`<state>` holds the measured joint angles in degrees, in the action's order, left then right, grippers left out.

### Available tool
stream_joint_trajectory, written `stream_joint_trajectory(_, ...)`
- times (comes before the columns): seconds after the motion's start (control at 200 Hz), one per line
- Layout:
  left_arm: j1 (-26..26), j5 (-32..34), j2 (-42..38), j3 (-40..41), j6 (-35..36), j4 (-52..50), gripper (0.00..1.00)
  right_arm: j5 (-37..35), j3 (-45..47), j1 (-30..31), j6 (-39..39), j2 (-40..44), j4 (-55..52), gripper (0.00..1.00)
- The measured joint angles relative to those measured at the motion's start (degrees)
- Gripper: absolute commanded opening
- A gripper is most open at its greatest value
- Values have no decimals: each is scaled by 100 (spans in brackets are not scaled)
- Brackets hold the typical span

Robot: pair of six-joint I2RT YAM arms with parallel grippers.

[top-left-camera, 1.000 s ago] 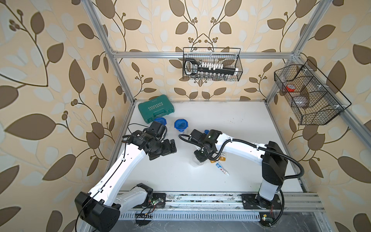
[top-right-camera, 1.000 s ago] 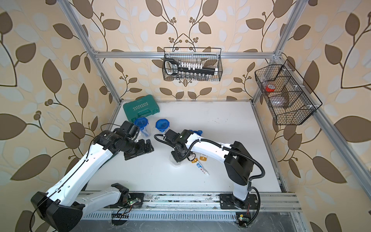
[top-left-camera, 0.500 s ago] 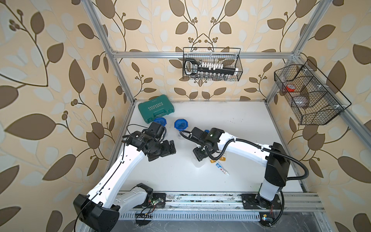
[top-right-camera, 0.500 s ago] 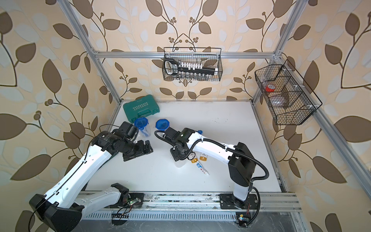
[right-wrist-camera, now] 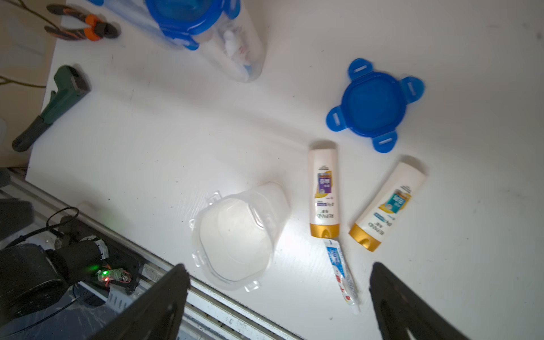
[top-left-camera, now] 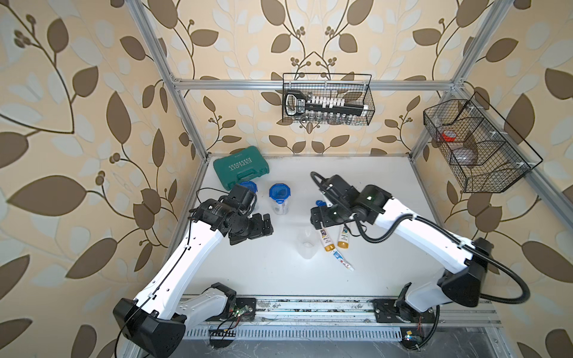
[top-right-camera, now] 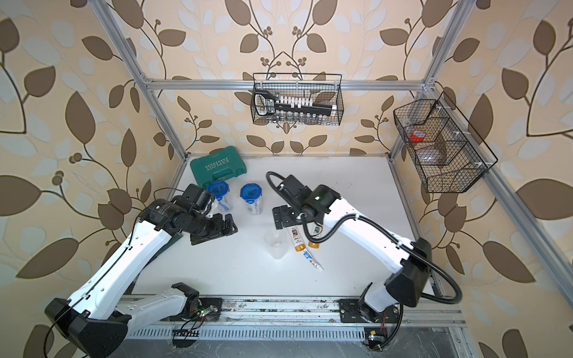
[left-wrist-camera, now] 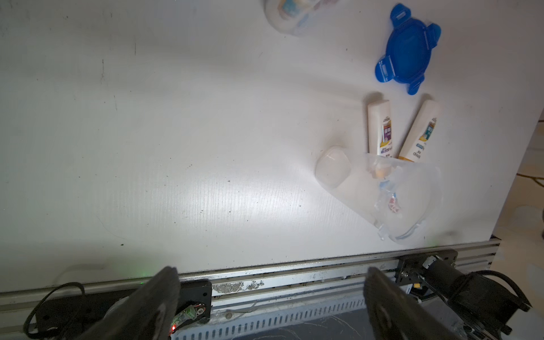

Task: Pack away toiletry kits
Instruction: Place the container at the center of the board, then pick up the toiletry item from the center of the board.

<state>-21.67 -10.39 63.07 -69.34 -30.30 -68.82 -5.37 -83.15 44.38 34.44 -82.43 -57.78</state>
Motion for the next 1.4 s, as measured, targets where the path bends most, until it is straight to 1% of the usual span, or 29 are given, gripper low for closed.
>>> stream_joint_trajectory(0.075, 0, -118, 68, -221, 42, 57, 99, 81, 741, -710, 59, 737, 118, 100)
stream_joint_trajectory(0.16, -2, -348, 120, -264, 37, 227, 99, 188, 1576, -1534, 57, 1224, 295, 100)
stream_joint_trajectory(0.225, -7, -566, 160, -262, 7, 378, 99, 269, 2109, -1993, 44, 1244, 446, 100)
stream_joint_trajectory(0.295, -15, -763, 208, -264, -33, 544, 99, 328, 2487, -2216, 35, 988, 634, 99)
stream_joint_trajectory(0.4, -26, -968, 295, -262, -81, 752, 99, 439, 2653, -2247, 17, 400, 949, 98)
stream_joint_trajectory(0.53, -50, -1095, 332, -256, -105, 905, 99, 520, 2645, -2232, -20, -299, 1471, 96)
stream_joint_trajectory(0.63, -50, -1172, 332, -232, -103, 962, 99, 533, 2520, -2201, -83, -852, 1659, 96)
stream_joint_trajectory(0.74, -50, -1178, 328, -94, -105, 1049, 99, 505, 2210, -1976, -149, -1412, 1779, 96)
stream_joint_trajectory(0.845, -50, -1174, 328, 20, -111, 1051, 99, 463, 2083, -1755, -188, -1714, 1928, 97)
stream_joint_trajectory(1.0, -50, -1172, 330, 33, -120, 1091, 99, 323, 2124, -1606, -247, -1884, 1926, 97)
stream_joint_trajectory(1.17, -50, -1169, 343, 33, -118, 1172, 99, 140, 2592, -1576, -256, -1558, 1910, 95)
stream_joint_trajectory(1.275, -50, -1167, 411, 33, -116, 1193, 99, 63, 2787, -1578, -260, -1414, 1873, 92)
stream_joint_trajectory(1.4, -50, -1156, 516, 33, -107, 1204, 99, 50, 2802, -1578, -286, -1399, 1917, 83)
